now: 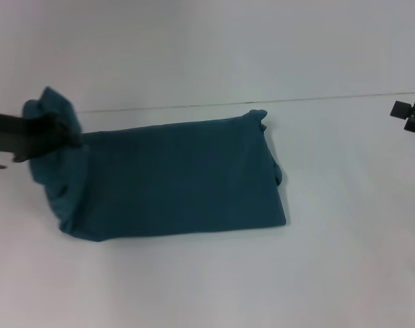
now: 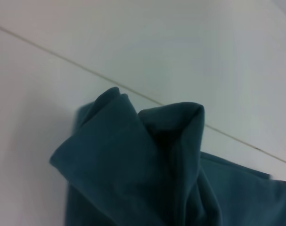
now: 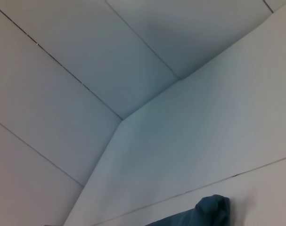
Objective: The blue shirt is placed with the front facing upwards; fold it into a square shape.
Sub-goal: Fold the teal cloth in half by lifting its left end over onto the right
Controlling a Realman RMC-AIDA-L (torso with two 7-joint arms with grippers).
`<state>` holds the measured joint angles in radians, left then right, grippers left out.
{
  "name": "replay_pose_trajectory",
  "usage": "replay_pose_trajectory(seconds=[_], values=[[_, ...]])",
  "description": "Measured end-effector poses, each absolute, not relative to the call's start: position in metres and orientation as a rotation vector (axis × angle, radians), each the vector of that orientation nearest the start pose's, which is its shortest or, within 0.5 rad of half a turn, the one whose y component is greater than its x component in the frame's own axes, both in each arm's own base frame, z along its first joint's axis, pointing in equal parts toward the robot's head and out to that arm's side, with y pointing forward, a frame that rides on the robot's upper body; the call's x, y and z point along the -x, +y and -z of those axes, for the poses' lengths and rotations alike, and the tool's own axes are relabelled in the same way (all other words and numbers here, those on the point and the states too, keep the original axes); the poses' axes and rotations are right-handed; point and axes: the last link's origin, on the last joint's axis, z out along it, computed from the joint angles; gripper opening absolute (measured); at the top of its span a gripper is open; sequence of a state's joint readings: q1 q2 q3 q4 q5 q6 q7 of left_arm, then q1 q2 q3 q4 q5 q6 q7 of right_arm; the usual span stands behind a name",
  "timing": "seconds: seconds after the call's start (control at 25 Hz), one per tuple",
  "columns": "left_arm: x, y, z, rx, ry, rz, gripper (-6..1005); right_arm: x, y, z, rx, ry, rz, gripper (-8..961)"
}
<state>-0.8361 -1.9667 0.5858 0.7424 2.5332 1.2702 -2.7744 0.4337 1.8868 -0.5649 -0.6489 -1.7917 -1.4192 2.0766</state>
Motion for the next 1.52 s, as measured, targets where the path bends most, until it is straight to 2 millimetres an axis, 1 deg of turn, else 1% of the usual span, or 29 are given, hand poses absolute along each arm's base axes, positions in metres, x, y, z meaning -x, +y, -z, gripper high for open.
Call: replay_pose_trajectory(seconds=[0.12, 0.2, 0.28, 0.6, 0.92, 1.0, 1.2, 1.24, 1.32, 1.52], values=[[0.225, 0.443, -0.054, 1.959, -1.844, 0.401, 139, -0.328, 0.348, -0.119, 2.004, 1.469, -0.982, 915], [0.218, 0.444, -0.049, 1.979, -1.838, 0.413, 139, -0.328, 0.348, -0.119, 2.003, 1.470, -0.981, 915], [0.207, 0.445, -0.039, 2.010, -1.833, 0.431, 138, -0.328, 0.348, -0.119, 2.002, 1.470, -0.981, 915], [0.180, 0.447, -0.008, 2.070, -1.802, 0.462, 139, -0.329, 0.347, -0.118, 2.005, 1.472, -0.981, 915], [0.162, 0.447, 0.019, 2.090, -1.779, 0.492, 139, -0.326, 0.348, -0.116, 2.011, 1.472, -0.986, 915], [0.159, 0.448, 0.023, 2.091, -1.771, 0.492, 139, -0.326, 0.349, -0.117, 2.013, 1.472, -0.986, 915], [0.150, 0.449, 0.041, 2.105, -1.776, 0.504, 140, -0.326, 0.349, -0.117, 2.014, 1.474, -0.988, 915], [0.150, 0.449, 0.041, 2.105, -1.776, 0.504, 140, -0.326, 0.349, -0.117, 2.014, 1.474, -0.987, 915], [0.148, 0.450, 0.048, 2.098, -1.774, 0.513, 140, -0.326, 0.349, -0.117, 2.014, 1.473, -0.987, 915], [0.143, 0.450, 0.051, 2.123, -1.767, 0.555, 138, -0.326, 0.349, -0.118, 2.012, 1.472, -0.986, 915]])
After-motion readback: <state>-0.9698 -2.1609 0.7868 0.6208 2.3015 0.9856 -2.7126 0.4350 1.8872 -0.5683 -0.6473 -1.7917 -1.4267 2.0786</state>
